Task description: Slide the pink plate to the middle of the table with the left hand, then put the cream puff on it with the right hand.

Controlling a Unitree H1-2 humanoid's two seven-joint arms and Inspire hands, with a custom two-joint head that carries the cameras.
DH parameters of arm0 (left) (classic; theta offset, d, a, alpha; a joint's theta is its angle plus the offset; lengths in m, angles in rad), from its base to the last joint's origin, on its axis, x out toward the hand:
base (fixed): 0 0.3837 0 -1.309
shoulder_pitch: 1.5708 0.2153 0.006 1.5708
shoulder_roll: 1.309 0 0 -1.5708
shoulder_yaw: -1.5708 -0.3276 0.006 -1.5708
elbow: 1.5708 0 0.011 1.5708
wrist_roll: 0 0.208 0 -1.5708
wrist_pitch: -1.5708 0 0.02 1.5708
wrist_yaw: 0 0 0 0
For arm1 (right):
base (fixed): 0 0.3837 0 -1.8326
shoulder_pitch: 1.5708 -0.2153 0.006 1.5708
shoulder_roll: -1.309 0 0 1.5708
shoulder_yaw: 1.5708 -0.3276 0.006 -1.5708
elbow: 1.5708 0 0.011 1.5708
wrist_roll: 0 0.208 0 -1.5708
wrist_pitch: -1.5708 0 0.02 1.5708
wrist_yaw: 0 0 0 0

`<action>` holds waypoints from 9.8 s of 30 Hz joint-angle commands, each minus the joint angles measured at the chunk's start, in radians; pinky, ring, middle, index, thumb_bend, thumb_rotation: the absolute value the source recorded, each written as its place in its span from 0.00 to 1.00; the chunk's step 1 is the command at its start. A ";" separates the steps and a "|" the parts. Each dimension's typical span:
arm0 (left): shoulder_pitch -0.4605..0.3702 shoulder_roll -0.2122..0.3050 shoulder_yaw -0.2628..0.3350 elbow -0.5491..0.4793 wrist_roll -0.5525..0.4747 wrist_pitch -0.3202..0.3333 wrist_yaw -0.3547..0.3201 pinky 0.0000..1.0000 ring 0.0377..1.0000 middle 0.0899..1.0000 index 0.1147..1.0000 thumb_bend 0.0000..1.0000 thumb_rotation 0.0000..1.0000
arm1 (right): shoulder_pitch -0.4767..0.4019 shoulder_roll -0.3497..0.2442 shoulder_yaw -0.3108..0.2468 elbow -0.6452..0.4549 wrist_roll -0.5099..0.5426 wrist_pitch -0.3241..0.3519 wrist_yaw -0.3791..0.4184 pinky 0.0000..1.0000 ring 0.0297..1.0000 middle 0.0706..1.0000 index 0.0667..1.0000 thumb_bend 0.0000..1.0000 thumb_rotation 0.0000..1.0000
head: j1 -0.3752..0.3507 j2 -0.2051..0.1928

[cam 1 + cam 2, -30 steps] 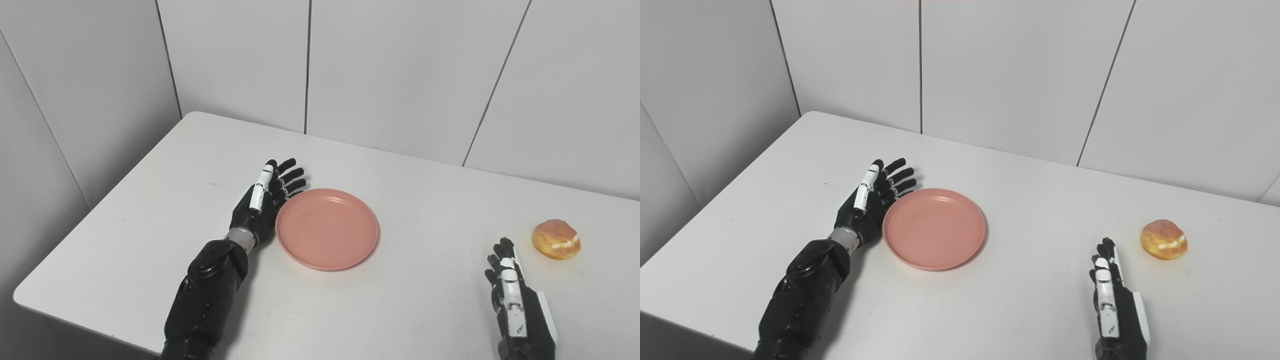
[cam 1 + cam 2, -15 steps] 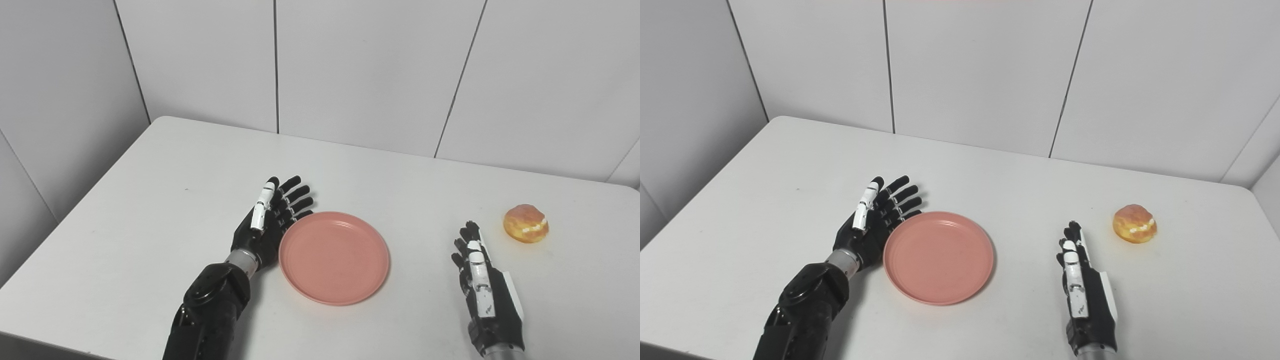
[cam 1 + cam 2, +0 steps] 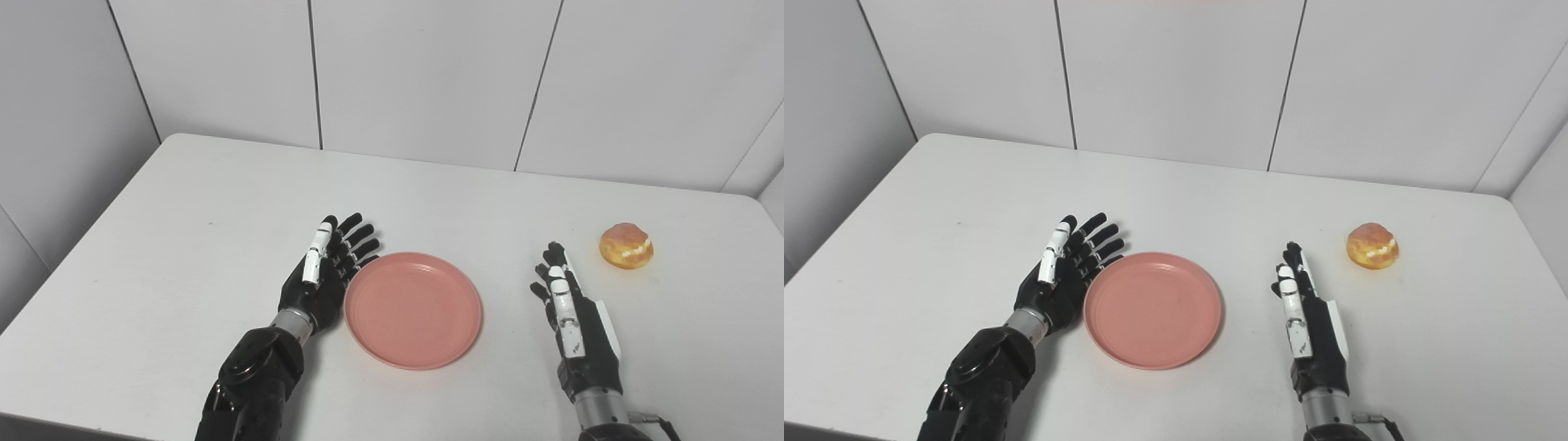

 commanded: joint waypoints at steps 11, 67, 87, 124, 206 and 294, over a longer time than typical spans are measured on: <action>0.020 0.016 -0.005 -0.033 0.040 -0.026 -0.029 0.87 0.89 0.89 0.88 0.36 1.00 | -0.025 0.012 0.015 -0.059 -0.012 0.021 0.000 0.96 0.96 0.97 0.97 0.25 1.00 | -0.084 0.015; 0.028 0.055 0.073 0.073 0.038 -0.152 -0.167 0.88 0.89 0.90 0.89 0.39 0.99 | -0.479 -0.444 0.018 0.062 -0.725 0.212 0.151 0.72 0.94 0.97 0.95 0.77 0.60 | -0.309 -0.030; 0.029 0.055 0.082 0.063 0.024 -0.135 -0.158 0.88 0.89 0.90 0.89 0.38 1.00 | -0.551 -0.487 0.035 0.316 -0.748 0.213 0.222 0.74 0.94 1.00 0.99 0.88 0.50 | -0.307 -0.023; 0.034 0.058 0.083 0.050 0.018 -0.130 -0.156 0.89 0.89 0.89 0.88 0.38 1.00 | -0.639 -0.484 0.111 0.602 -0.618 0.161 0.139 0.72 0.87 0.94 0.93 0.88 0.45 | -0.290 -0.010; 0.048 -0.024 -0.004 -0.085 0.216 -0.190 -0.011 0.87 0.86 0.85 0.84 0.40 1.00 | -0.634 -0.349 0.169 0.099 -0.538 0.213 0.252 0.31 0.36 0.40 0.45 0.50 0.14 | -0.092 -0.004; 0.098 -0.109 -0.056 -0.043 0.413 -0.373 0.062 0.89 0.86 0.84 0.83 0.44 1.00 | -0.512 -0.219 0.433 0.126 -0.779 0.025 0.425 0.86 0.93 0.97 1.00 1.00 0.52 | 0.011 -0.054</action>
